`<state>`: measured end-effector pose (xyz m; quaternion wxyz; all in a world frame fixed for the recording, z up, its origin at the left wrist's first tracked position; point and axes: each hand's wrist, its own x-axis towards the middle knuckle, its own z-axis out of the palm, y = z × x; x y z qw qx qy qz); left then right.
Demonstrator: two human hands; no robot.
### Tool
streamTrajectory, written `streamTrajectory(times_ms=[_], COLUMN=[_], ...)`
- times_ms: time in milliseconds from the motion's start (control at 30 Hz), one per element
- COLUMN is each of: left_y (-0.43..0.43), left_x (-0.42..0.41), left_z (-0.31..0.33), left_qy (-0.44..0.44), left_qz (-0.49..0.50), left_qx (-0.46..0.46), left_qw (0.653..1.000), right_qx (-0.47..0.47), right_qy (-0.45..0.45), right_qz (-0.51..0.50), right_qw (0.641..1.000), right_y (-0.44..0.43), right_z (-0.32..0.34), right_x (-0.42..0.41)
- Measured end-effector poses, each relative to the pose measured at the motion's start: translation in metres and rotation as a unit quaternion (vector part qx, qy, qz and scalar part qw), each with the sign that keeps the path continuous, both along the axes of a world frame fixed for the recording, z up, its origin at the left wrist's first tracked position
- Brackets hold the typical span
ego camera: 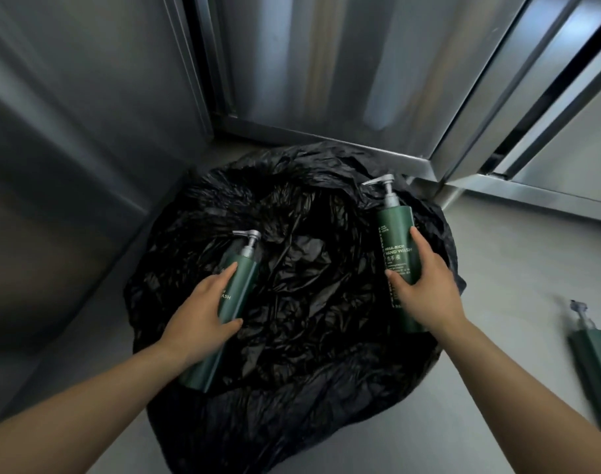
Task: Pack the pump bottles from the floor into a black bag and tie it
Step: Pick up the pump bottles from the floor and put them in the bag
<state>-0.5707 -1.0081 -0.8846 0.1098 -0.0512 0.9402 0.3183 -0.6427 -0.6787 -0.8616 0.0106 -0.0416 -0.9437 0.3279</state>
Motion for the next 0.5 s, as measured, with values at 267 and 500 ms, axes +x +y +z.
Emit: streamTrajectory(times_ms=[267,500], left_y=[-0.001,0.013], left_x=[0.023,0.015], left_z=[-0.003,0.013], left_qy=[-0.007,0.076], left_qz=[0.000,0.060], left_qx=[0.003,0.072], left_qw=[1.000,0.993], right_qx=[-0.081,-0.115], right_qy=[-0.041,0.007], right_qz=[-0.037,0.106], right_qw=[0.995,0.988], right_y=[0.007,-0.052], right_z=[-0.005,0.027], right_x=[0.007,0.017])
